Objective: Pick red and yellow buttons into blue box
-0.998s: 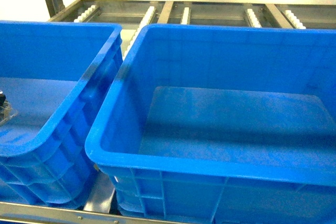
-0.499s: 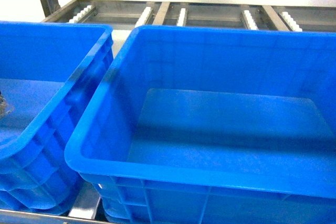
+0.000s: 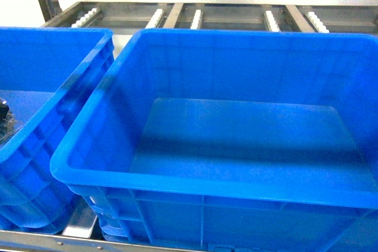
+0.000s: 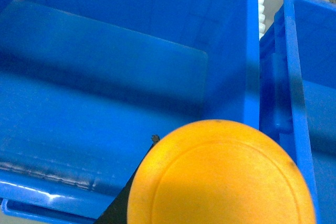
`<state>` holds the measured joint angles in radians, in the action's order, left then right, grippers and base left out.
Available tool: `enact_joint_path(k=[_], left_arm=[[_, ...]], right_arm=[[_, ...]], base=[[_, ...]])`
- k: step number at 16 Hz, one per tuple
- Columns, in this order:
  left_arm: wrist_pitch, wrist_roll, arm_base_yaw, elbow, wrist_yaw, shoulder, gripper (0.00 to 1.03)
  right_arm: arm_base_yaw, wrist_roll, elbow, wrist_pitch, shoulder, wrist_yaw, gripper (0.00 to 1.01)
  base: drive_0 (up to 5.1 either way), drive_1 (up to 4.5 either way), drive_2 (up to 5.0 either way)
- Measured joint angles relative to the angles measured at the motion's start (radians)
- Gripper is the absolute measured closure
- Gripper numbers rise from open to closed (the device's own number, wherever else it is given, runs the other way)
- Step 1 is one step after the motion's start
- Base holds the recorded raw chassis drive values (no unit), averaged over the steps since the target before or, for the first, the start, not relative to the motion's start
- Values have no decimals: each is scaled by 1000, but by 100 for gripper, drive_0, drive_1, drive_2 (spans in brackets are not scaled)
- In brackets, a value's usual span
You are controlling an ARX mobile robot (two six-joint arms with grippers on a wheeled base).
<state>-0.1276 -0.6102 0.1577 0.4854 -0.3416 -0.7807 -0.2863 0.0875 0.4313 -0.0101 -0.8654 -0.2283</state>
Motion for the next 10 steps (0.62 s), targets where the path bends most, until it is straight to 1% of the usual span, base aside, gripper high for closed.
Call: enact_joint_path(k=[5,7,8,9,10], left_arm=[[0,0,-2,0,4,-1,74],[0,0,-2,0,3,-1,74],[0,0,-2,0,4,-1,74],[0,0,-2,0,4,-1,74],[0,0,-2,0,4,-1,74]], right_arm=[[2,1,0,-3,2,6,75],[27,32,27,-22,-34,31,75],[32,55,62,-42,-67,43,75],[30,71,100,-55,-104,51,75],[20,76,128,-65,-139,61,75]], base=[[15,15,15],[0,0,0],[0,0,0],[0,0,0],[0,0,0]])
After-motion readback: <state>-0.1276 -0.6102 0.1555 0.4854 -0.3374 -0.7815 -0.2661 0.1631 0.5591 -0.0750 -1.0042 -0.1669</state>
